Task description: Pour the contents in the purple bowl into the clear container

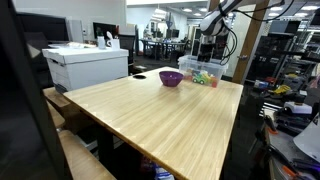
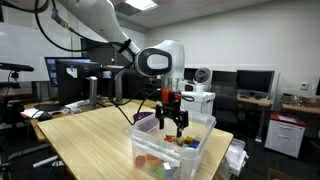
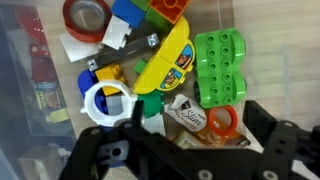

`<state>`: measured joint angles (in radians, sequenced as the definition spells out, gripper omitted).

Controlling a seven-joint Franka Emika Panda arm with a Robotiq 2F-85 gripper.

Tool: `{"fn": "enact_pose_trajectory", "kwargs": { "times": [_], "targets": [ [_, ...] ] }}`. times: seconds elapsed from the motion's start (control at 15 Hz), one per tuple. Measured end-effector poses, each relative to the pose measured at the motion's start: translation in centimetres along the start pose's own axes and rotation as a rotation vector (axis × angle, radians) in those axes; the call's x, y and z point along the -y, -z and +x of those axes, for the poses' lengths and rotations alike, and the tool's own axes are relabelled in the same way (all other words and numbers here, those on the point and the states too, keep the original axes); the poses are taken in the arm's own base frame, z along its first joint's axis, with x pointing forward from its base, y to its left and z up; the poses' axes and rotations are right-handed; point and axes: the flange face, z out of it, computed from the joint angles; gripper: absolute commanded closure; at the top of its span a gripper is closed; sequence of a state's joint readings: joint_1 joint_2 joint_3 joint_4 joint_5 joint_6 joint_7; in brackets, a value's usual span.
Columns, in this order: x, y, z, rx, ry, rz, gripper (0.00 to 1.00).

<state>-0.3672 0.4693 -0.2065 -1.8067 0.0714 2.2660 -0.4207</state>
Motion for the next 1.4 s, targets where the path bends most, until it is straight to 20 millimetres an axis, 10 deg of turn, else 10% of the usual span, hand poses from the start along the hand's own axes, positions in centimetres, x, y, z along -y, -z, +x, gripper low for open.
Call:
{"fn": "enact_pose_trajectory", "kwargs": {
  "times": [0.8, 1.4],
  "targets": [
    [-2.4, -0.7, -0.3, -0.012, -0.053, 0.001, 0.00],
    [-0.9, 10.1, -1.0, -0.133, 0.024, -0.057, 0.00]
  ]
}}
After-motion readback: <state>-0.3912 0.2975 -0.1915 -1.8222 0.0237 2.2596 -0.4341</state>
